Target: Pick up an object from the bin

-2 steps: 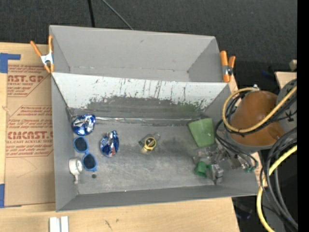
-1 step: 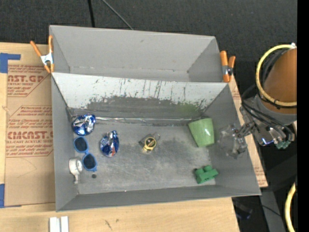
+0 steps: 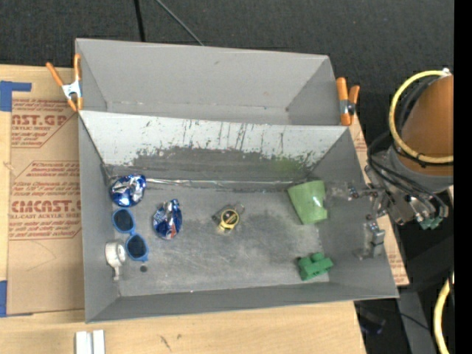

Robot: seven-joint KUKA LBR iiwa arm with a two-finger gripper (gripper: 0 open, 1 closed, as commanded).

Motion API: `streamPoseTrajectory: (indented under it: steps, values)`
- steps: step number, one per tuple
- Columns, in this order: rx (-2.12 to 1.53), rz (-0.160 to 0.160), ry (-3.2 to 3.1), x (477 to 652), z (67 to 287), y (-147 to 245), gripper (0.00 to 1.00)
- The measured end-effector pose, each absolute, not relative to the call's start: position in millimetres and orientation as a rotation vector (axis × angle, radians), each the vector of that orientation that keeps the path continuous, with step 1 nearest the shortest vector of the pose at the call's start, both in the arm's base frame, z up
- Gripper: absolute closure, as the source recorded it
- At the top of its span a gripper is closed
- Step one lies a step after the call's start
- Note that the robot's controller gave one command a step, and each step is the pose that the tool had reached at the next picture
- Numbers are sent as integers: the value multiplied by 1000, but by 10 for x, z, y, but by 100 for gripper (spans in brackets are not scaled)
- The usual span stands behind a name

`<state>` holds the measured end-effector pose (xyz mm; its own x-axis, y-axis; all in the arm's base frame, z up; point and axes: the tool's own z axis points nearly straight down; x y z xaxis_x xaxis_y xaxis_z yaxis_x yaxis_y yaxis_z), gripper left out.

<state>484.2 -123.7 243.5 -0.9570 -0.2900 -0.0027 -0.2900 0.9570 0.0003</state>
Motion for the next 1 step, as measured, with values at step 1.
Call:
streamPoseTrajectory:
  steps: [1]
  values:
    - [-846,8,3029,4791,1039,-1342,0]
